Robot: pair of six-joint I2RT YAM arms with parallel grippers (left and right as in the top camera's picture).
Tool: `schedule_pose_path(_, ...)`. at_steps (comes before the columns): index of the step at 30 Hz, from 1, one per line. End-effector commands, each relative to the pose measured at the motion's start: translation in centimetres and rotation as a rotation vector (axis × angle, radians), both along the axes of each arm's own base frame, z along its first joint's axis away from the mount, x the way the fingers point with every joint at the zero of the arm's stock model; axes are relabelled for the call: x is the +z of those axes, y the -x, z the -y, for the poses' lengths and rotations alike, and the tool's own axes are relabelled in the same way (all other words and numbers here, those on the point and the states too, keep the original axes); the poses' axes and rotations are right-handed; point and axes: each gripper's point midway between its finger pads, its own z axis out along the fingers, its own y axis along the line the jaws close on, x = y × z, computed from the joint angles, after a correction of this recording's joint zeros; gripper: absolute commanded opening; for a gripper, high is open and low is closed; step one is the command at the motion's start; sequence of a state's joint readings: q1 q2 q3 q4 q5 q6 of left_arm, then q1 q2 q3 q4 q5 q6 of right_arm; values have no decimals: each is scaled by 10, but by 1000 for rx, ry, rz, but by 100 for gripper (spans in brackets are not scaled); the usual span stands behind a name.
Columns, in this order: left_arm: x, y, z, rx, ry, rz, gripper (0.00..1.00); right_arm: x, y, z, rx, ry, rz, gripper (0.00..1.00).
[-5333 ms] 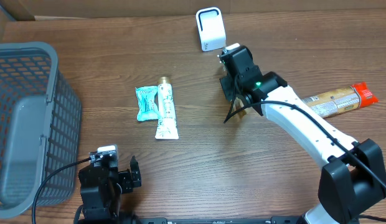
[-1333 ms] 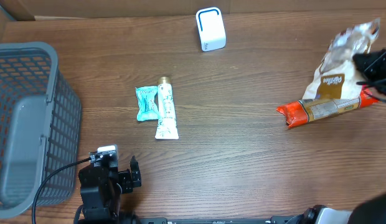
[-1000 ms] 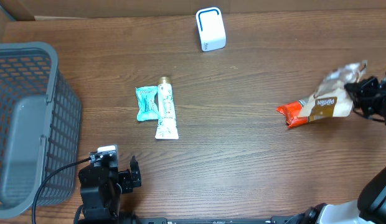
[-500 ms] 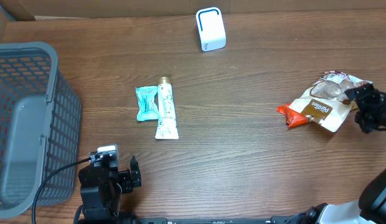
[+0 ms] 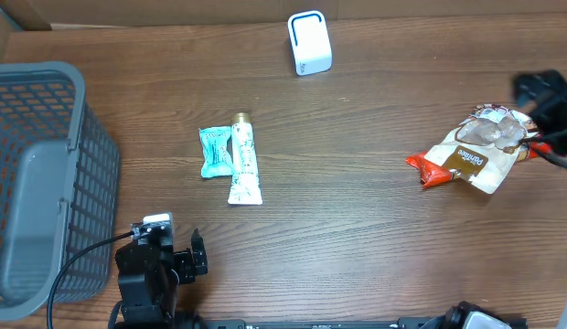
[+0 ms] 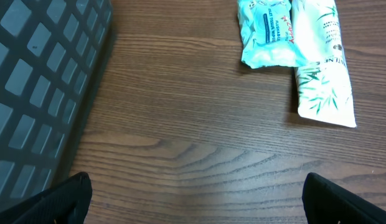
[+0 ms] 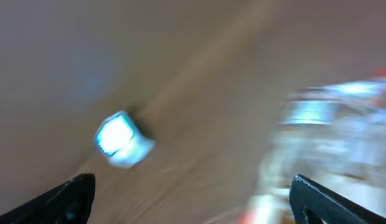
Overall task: Scan the item barcode
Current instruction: 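Move the right gripper left over the white-green tube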
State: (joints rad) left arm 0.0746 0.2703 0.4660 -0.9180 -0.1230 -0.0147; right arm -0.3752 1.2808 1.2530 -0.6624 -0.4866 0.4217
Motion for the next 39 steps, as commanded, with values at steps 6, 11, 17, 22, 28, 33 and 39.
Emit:
schedule_pose_path(6,0,0,1,-14,-8,2,100,-6,-21,-149,481,10,70,100)
schedule_pose_path(11,0,0,1,-14,-8,2,100,-57,-28,-242,683,18,-5,100)
schedule_pose_path(17,0,0,1,-14,-8,2,99,-114,-38,-328,881,-8,-137,100)
schedule_pose_path(22,0,0,1,-14,-8,2,100,-149,-50,-381,985,2,-196,100)
schedule_pose_path(28,0,0,1,-14,-8,2,99,-186,-41,-424,1078,22,-202,98)
schedule_pose_path(33,0,0,1,-14,-8,2,100,-218,-22,-452,1150,47,-219,93)
schedule_pose_path(39,0,0,1,-14,-8,2,99,-250,-8,-468,1180,62,-257,86)
